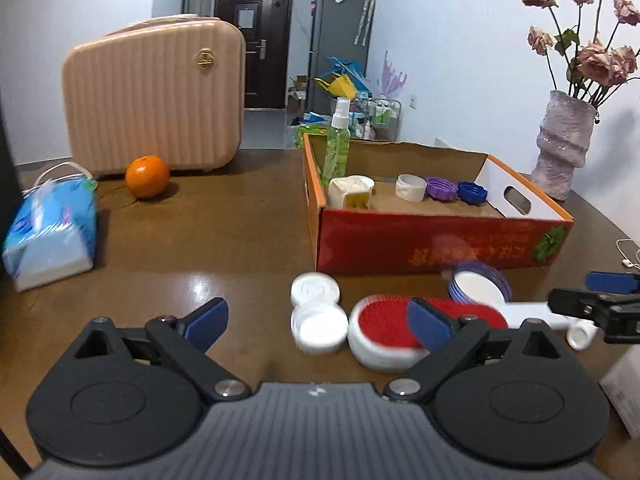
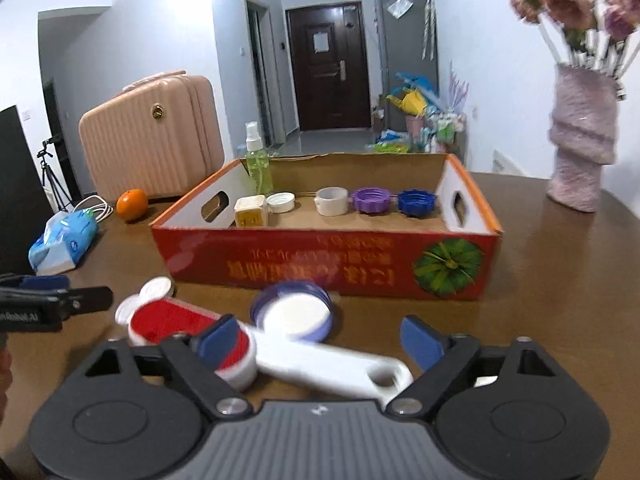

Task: Organize rigid objects
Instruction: 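Grasp the purple-rimmed white lid with the right tool while the left tool grasps a white round cap, then carry the lid and cap over the box and open both tools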

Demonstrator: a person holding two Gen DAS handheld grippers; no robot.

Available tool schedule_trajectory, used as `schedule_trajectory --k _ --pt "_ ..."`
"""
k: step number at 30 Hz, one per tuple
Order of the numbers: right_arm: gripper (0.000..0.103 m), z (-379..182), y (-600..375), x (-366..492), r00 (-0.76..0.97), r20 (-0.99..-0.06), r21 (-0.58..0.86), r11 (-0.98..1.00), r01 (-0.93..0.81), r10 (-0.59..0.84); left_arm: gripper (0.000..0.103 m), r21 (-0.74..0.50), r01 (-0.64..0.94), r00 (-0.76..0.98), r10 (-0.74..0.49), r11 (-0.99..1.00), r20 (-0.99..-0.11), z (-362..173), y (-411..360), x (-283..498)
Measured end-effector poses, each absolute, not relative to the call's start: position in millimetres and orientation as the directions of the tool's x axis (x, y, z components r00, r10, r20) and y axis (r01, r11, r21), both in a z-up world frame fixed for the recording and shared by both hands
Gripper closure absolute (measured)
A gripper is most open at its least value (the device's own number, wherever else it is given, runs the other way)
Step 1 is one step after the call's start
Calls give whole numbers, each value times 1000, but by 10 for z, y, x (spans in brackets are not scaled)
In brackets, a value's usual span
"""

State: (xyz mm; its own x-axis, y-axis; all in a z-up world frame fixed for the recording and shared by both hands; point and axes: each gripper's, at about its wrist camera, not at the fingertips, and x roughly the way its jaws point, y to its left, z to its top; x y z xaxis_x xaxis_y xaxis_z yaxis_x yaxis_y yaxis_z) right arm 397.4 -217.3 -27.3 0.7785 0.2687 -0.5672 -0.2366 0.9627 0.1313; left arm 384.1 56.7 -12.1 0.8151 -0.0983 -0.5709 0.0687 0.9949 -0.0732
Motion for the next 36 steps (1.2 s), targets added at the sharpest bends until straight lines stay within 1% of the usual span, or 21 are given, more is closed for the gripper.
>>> schedule_trajectory --k 3,4,5,6,7,8,9,10,12,14,16,18,19,22,25,27,29,32,36 --pt "25 -332 -2067 4295 759 -596 123 964 -236 262 18 -121 81 775 -139 989 -616 -213 648 4153" --pt "25 -354 -2025 4352 755 -603 113 965 -237 256 24 -130 74 762 -140 989 -633 -249 675 4232" --pt "26 -382 -1984 4415 750 -610 108 964 -242 257 27 -141 73 754 -147 987 -640 -284 703 4286" --pt "26 -410 -1948 4473 741 -620 111 964 -244 259 27 -149 76 747 -155 986 -647 -317 720 4322" --pt "26 -440 -1915 4523 732 -628 120 962 -245 265 31 -154 68 736 -154 986 -659 -365 738 4362" --pt "26 -464 -1880 4569 723 -635 129 960 -247 271 39 -158 59 730 -151 986 -666 -402 755 4385" --pt "26 -480 -1849 4592 719 -638 135 959 -247 275 40 -159 49 722 -144 986 -676 -434 764 4400" --pt "26 -495 -1816 4616 716 -640 141 959 -247 279 45 -163 51 721 -149 985 -677 -451 776 4401" --pt "25 -537 -1740 4643 710 -649 131 959 -251 275 46 -145 67 717 -149 987 -681 -474 762 4392" --pt "25 -590 -1664 4662 702 -662 106 960 -259 262 52 -123 82 724 -144 989 -675 -482 737 4364" --pt "26 -627 -1659 4658 701 -665 99 960 -261 259 55 -108 99 726 -146 989 -672 -487 705 4342" --pt "30 -640 -1682 4662 700 -665 109 961 -253 260 74 -89 105 737 -138 990 -661 -499 679 4317" --pt "37 -636 -1696 4656 700 -665 111 962 -251 259 88 -86 118 744 -145 989 -653 -504 671 4301" --pt "37 -605 -1709 4604 715 -648 111 961 -252 263 88 -81 137 758 -157 987 -633 -456 642 4234" --pt "37 -477 -1716 4515 752 -603 107 961 -255 266 88 -59 137 789 -144 989 -597 -342 620 4140" --pt "37 -338 -1742 4388 791 -557 97 965 -242 254 88 -34 94 824 -97 995 -558 -218 631 4015" --pt "37 -207 -1787 4223 813 -522 94 964 -248 260 88 -40 72 846 -82 997 -527 -105 648 3867" --pt "37 -102 -1852 4009 804 -524 95 957 -273 281 88 -97 83 858 -121 992 -500 34 636 3591" --pt "37 -16 -1922 3663 804 -521 82 955 -286 286 88 -109 118 859 -157 987 -488 127 503 3290"
